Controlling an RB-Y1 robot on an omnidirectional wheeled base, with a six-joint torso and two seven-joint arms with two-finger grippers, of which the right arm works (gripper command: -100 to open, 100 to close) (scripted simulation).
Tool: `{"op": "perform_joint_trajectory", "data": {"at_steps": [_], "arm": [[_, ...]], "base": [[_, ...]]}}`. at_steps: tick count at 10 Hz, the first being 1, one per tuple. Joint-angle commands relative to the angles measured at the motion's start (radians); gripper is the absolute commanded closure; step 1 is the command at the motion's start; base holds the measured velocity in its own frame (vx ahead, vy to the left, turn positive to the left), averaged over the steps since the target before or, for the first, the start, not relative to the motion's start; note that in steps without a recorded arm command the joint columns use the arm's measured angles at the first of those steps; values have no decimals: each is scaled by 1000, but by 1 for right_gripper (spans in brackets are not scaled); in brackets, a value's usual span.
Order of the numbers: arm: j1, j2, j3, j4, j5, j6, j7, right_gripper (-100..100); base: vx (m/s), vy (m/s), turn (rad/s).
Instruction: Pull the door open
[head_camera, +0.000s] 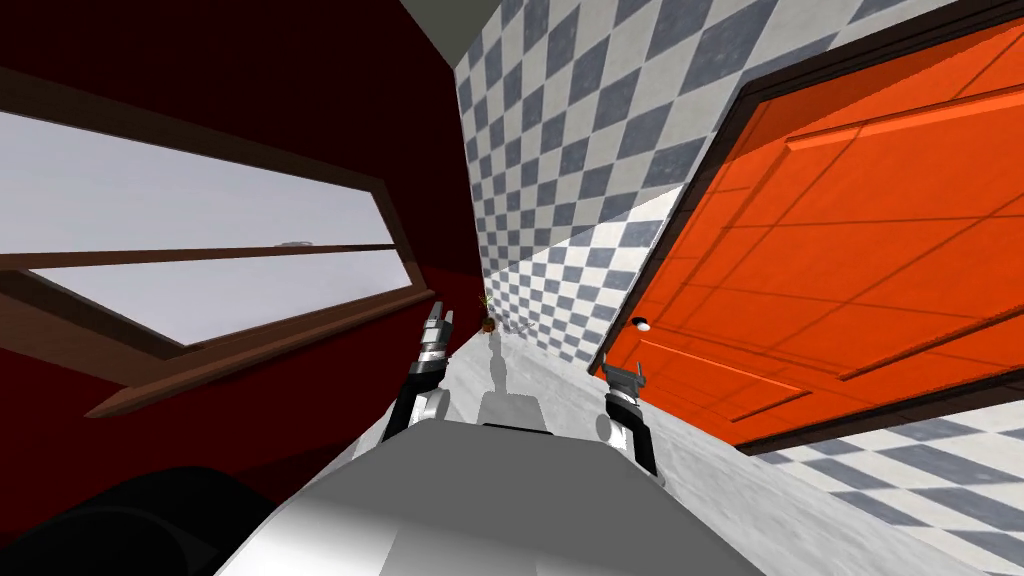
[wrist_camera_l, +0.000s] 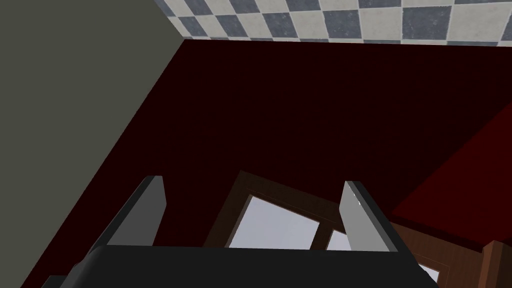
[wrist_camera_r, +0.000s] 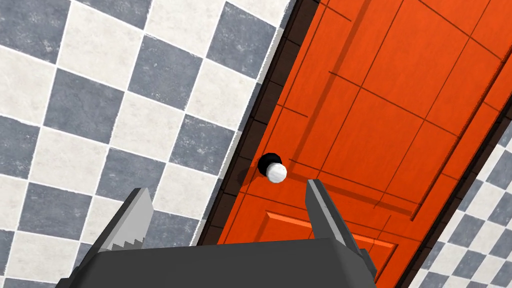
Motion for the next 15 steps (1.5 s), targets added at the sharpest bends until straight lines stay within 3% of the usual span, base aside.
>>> {"op": "perform_joint_trajectory", "data": {"at_steps": [1,15], "arm": [[-2,3,-2,22,-18,-8,-23,-100],[-68,3,-30,267,-188,-73,-226,-100]], "base": [[0,-214,168],[10,-215,168]]}}
